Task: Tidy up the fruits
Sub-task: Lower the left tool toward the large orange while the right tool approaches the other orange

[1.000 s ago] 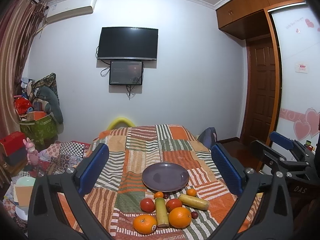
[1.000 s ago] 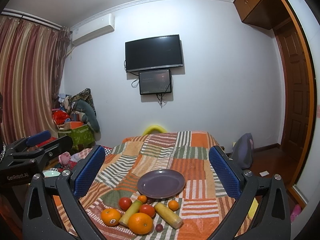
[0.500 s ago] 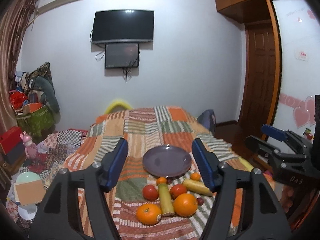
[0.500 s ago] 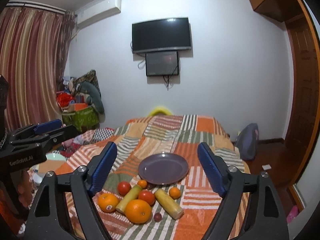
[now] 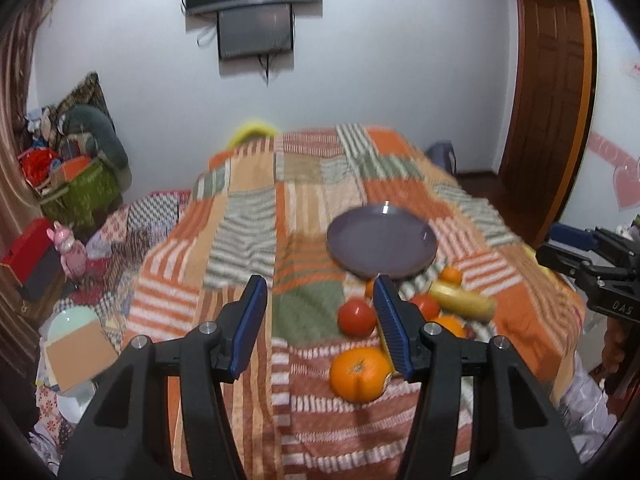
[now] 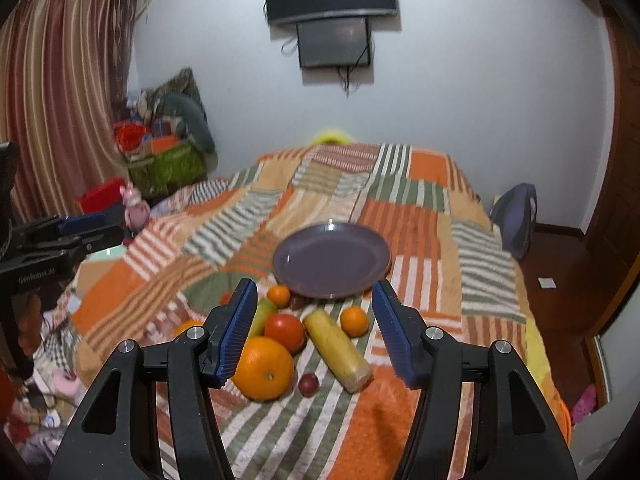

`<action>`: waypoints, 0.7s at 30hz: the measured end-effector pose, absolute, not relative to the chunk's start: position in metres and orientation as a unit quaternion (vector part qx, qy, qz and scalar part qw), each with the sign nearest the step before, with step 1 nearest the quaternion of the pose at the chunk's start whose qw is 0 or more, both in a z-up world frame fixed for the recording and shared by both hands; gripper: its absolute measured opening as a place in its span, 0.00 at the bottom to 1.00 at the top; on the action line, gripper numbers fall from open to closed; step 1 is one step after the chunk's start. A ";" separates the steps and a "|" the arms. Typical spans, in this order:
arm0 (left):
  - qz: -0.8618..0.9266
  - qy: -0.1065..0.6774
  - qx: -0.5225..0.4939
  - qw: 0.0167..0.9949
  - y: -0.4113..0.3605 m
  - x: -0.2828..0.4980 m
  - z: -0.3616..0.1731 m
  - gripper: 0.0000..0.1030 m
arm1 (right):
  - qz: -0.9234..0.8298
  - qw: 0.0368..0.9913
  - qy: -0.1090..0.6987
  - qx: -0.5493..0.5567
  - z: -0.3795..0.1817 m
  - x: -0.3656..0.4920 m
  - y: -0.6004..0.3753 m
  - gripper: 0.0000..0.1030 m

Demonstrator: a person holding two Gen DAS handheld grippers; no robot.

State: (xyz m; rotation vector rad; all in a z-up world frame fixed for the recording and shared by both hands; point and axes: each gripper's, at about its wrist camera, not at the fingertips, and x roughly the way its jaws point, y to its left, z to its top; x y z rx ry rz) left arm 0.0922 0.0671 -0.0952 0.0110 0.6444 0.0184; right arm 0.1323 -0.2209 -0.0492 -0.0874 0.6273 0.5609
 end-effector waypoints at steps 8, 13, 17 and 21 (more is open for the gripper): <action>-0.019 0.384 0.011 0.923 0.073 0.105 -0.132 0.54 | 0.302 0.875 0.374 -0.051 -0.086 0.147 -0.205 0.55; -0.036 0.418 0.006 0.908 0.071 0.113 -0.150 0.65 | 0.321 0.851 0.413 -0.051 -0.107 0.154 -0.191 0.55; -0.045 0.440 0.020 0.897 0.066 0.118 -0.163 0.67 | 0.328 0.838 0.432 -0.061 -0.121 0.157 -0.182 0.55; -0.056 0.462 0.020 0.885 0.065 0.124 -0.174 0.72 | 0.333 0.829 0.446 -0.058 -0.131 0.162 -0.177 0.63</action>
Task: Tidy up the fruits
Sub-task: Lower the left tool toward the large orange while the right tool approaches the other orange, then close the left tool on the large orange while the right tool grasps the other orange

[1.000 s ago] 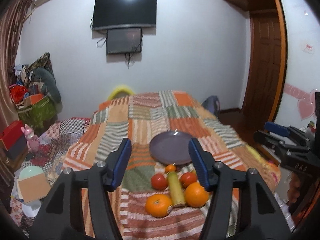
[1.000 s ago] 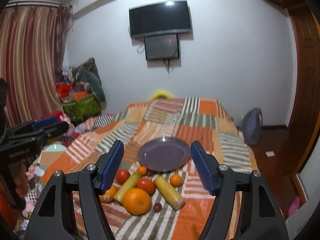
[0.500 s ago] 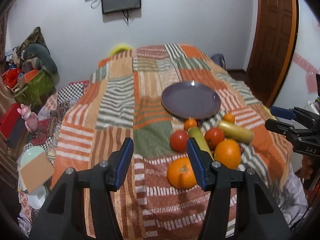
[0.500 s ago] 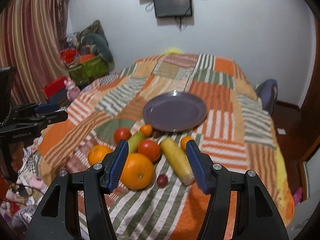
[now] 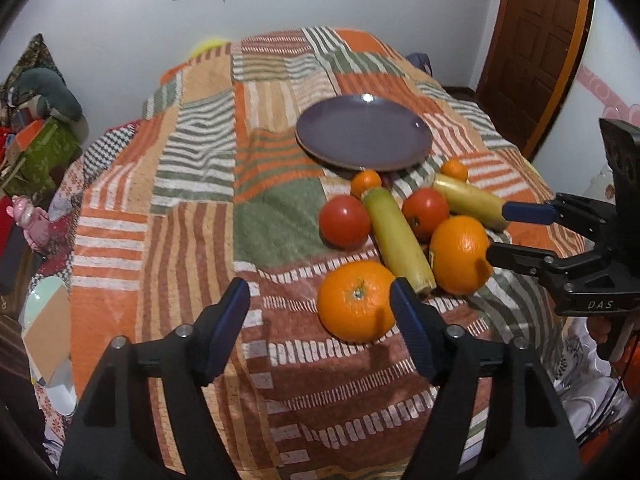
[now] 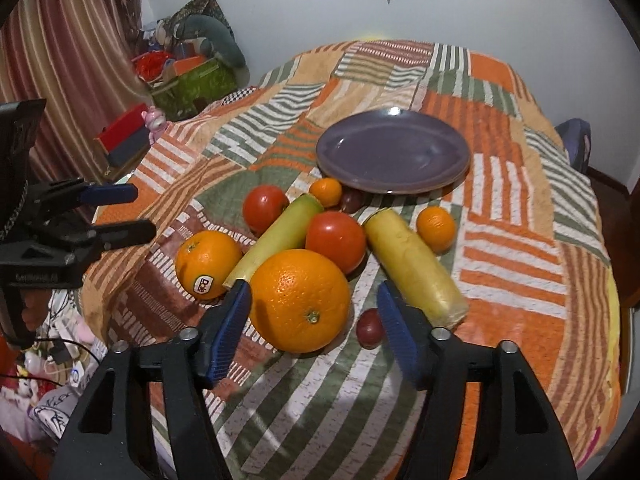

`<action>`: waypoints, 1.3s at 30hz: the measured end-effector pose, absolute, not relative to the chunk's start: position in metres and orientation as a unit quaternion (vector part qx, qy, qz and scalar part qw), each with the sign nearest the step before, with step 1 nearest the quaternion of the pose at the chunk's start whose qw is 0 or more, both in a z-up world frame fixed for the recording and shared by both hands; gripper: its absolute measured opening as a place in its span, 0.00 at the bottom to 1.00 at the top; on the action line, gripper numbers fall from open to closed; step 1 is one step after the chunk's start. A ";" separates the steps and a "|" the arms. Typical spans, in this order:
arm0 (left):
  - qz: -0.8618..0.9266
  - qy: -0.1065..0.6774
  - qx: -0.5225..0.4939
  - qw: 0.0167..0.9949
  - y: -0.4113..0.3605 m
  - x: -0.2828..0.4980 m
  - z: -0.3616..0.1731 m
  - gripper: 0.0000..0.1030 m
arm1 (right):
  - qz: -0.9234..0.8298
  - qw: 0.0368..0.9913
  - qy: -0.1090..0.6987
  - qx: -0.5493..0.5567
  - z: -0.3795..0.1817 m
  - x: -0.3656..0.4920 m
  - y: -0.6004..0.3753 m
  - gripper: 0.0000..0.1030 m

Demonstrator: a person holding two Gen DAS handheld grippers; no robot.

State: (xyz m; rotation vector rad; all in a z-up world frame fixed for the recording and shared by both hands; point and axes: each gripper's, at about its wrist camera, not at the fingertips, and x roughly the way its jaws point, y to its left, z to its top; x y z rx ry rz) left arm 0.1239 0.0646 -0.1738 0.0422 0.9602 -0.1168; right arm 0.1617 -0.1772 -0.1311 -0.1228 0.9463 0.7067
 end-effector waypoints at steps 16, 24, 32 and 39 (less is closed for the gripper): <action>-0.075 0.522 -0.002 0.849 0.054 0.151 -0.213 0.80 | 0.361 0.790 0.494 -0.030 -0.161 0.177 -0.162 0.70; -0.083 0.542 -0.009 0.837 0.049 0.157 -0.229 0.80 | 0.364 0.795 0.482 -0.055 -0.161 0.174 -0.156 0.65; -0.104 0.537 -0.045 0.836 0.050 0.162 -0.232 0.71 | 0.357 0.800 0.479 -0.052 -0.158 0.173 -0.158 0.65; -0.099 0.527 -0.018 0.844 0.043 0.157 -0.228 0.64 | 0.355 0.804 0.476 -0.043 -0.153 0.171 -0.162 0.65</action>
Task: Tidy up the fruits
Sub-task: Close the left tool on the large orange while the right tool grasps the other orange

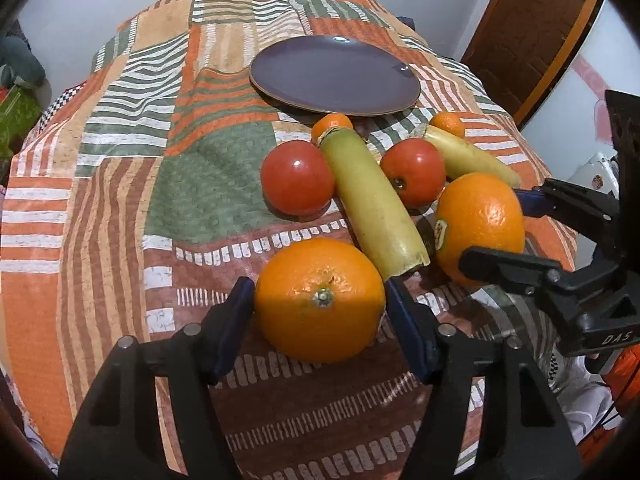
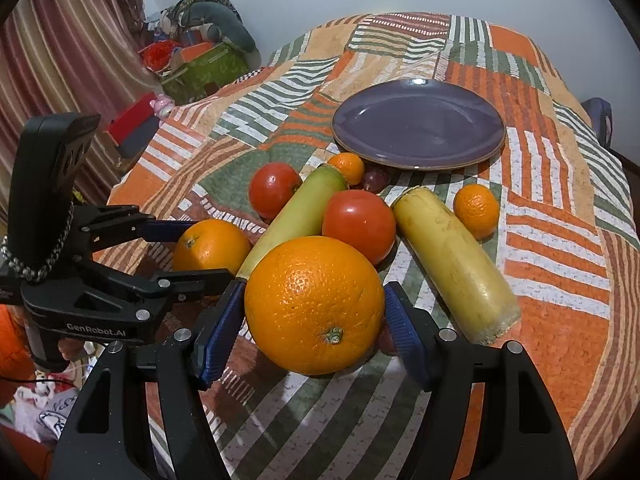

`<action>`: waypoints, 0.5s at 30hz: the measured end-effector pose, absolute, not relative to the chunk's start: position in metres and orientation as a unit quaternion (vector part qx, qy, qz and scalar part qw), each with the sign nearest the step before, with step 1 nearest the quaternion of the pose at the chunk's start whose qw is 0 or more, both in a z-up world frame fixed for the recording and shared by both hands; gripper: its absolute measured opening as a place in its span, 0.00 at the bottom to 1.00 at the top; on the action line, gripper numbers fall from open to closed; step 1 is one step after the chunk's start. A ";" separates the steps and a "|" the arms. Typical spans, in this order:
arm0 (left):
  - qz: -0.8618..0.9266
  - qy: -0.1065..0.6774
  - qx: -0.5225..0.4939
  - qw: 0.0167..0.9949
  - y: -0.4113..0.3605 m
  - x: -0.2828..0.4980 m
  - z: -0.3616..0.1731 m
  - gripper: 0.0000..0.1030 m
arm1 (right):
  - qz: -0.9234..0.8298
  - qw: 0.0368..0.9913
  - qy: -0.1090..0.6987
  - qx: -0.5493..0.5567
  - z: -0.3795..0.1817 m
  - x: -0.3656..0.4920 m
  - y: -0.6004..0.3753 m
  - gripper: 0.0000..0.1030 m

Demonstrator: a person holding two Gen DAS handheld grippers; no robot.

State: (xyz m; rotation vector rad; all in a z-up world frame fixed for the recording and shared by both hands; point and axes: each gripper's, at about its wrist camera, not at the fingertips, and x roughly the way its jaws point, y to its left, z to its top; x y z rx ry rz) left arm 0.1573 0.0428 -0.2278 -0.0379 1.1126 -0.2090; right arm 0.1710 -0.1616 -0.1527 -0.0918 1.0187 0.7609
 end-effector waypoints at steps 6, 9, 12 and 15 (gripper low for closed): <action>-0.082 0.524 -0.031 0.847 0.051 0.160 -0.221 0.64 | 0.346 0.816 0.462 -0.032 -0.142 0.172 -0.165 0.65; -0.075 0.510 -0.034 0.856 0.055 0.162 -0.209 0.64 | 0.341 0.822 0.456 -0.029 -0.138 0.174 -0.165 0.65; -0.070 0.493 -0.033 0.867 0.056 0.165 -0.195 0.64 | 0.337 0.828 0.448 -0.025 -0.131 0.177 -0.167 0.64; -0.069 0.474 -0.033 0.877 0.057 0.169 -0.180 0.64 | 0.329 0.838 0.435 -0.024 -0.122 0.182 -0.170 0.64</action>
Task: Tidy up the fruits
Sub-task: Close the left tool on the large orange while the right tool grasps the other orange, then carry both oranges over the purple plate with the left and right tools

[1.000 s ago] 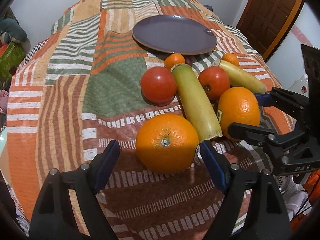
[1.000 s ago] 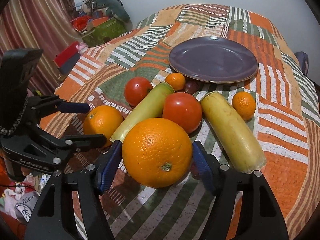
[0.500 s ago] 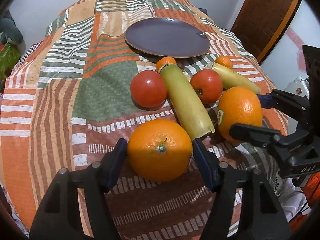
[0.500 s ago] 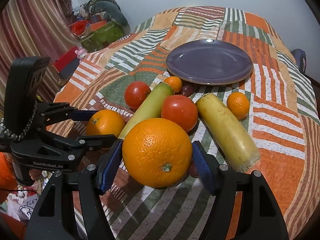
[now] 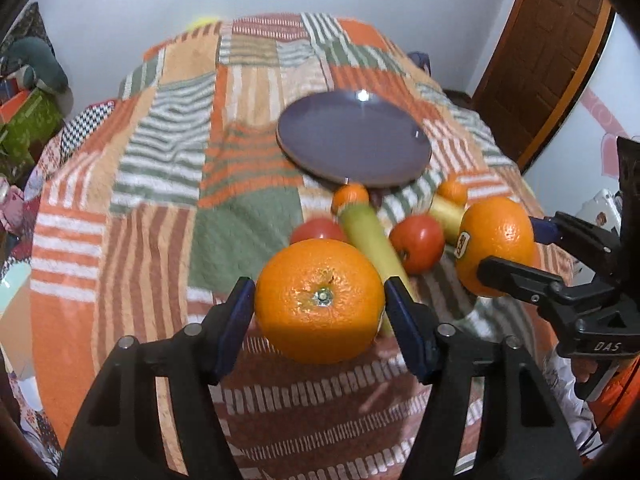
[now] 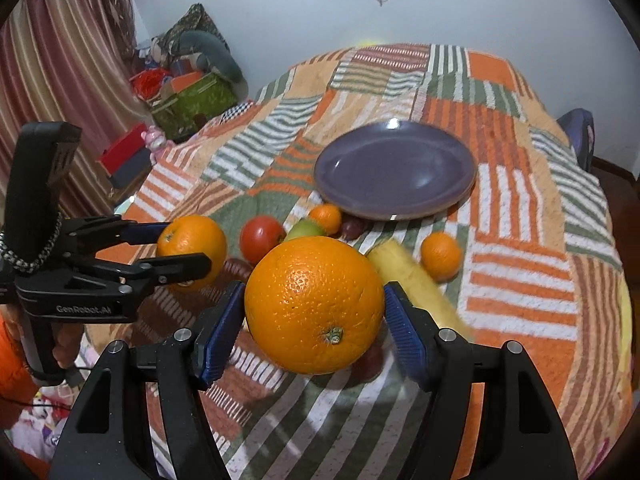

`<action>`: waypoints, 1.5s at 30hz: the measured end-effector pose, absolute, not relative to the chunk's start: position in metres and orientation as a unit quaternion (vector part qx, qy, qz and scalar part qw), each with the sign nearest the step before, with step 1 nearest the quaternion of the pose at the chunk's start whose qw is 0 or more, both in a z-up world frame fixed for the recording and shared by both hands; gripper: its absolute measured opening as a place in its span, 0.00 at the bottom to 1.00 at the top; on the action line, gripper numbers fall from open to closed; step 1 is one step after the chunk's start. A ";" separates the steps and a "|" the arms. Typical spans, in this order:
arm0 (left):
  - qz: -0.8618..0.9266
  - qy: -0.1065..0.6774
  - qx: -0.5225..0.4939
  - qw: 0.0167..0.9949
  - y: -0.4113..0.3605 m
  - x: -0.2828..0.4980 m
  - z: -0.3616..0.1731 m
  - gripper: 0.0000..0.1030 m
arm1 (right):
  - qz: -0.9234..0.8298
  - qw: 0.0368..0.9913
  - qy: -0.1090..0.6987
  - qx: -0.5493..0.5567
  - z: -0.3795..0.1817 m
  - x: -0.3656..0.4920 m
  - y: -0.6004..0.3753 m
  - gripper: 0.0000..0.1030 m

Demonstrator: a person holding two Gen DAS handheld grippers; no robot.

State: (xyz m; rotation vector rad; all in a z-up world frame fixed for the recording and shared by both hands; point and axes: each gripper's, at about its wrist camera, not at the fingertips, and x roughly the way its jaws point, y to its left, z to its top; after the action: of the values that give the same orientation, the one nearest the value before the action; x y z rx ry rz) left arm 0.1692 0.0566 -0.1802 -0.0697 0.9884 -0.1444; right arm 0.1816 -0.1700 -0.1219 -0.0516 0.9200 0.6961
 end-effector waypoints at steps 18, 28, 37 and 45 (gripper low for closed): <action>-0.064 0.408 -0.045 0.910 0.058 0.219 -0.135 0.64 | 0.265 0.893 0.364 -0.017 -0.081 0.226 -0.197 0.65; -0.059 0.386 -0.045 0.920 0.063 0.256 -0.123 0.64 | 0.249 0.906 0.342 -0.022 -0.075 0.261 -0.198 0.65; -0.065 0.391 -0.040 0.917 0.056 0.301 -0.133 0.64 | 0.250 0.903 0.348 -0.030 -0.087 0.298 -0.186 0.64; -0.076 0.407 -0.037 0.910 0.046 0.340 -0.152 0.64 | 0.247 0.898 0.361 -0.050 -0.104 0.323 -0.175 0.64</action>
State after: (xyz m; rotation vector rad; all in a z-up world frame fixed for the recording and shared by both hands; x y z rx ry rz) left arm 0.3399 0.0463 -0.1524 -0.0763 0.8388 -0.1571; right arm 0.3233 -0.1752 -0.1045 -0.1044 0.7486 0.5117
